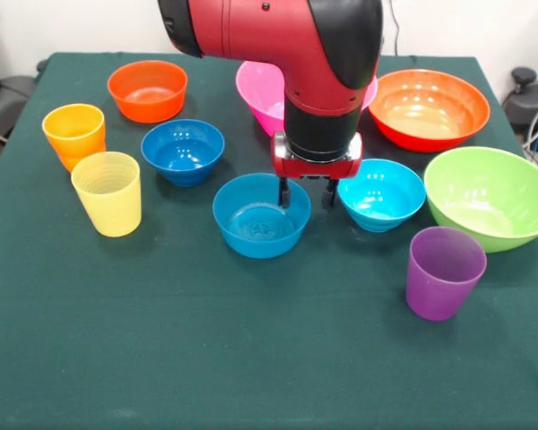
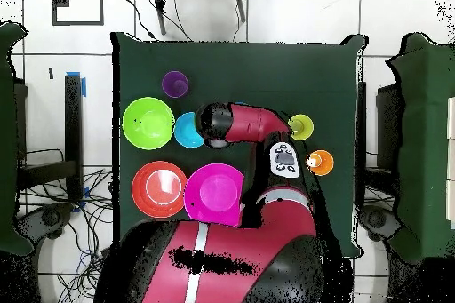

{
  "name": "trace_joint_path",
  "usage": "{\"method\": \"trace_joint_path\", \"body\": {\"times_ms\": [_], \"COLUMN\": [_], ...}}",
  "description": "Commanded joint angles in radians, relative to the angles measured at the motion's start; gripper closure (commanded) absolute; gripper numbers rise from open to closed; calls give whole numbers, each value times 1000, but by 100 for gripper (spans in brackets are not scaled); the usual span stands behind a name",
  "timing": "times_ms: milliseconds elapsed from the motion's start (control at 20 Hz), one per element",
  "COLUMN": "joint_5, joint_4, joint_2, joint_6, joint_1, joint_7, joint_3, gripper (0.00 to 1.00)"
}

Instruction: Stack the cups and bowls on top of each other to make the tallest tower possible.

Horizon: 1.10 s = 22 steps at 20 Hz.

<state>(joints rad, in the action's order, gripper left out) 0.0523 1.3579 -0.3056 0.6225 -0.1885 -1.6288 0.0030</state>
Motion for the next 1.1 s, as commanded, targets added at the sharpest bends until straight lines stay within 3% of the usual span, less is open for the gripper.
{"method": "trace_joint_path", "body": {"times_ms": [50,550,1100], "joint_5": [41,35,22], "joint_4": [64,93,110], "joint_2": [28,8,-62], "joint_6": [-84,-95,-16], "joint_1": [8,9,3], "joint_7": [-64,-75,-57], "joint_3": [82,81,75], "gripper": [0,0,0]}}
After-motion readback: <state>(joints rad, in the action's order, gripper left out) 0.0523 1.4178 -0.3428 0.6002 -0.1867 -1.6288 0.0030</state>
